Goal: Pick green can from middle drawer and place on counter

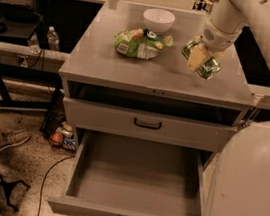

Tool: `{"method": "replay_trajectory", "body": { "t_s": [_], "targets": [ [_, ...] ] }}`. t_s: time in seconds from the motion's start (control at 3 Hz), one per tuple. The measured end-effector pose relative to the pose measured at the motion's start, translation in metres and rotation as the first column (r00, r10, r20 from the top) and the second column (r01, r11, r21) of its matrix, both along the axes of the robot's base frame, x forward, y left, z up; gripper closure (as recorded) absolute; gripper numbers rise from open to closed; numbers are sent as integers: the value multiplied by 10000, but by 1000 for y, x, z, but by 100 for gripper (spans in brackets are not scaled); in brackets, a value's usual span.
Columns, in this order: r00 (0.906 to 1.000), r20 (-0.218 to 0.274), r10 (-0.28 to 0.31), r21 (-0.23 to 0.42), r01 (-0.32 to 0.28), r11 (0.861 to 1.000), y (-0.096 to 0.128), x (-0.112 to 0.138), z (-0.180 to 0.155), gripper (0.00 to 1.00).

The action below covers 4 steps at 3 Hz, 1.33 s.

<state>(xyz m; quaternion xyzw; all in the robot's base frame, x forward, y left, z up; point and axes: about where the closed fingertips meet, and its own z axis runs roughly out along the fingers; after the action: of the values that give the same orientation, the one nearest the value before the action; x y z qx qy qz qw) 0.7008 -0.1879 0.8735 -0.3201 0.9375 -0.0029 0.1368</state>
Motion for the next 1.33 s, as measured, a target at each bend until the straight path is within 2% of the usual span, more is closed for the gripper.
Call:
{"method": "replay_trajectory", "body": {
  "t_s": [0.33, 0.67, 1.0, 1.33],
  "targets": [
    [9996, -111, -244, 178, 246, 9995, -3, 6, -3, 100],
    [9991, -299, -305, 312, 314, 9990, -6, 9, -10, 79],
    [9977, -514, -432, 367, 451, 9983, -10, 12, -19, 47],
    [9964, -650, -536, 360, 560, 9978, -12, 15, -26, 25]
  ]
}}
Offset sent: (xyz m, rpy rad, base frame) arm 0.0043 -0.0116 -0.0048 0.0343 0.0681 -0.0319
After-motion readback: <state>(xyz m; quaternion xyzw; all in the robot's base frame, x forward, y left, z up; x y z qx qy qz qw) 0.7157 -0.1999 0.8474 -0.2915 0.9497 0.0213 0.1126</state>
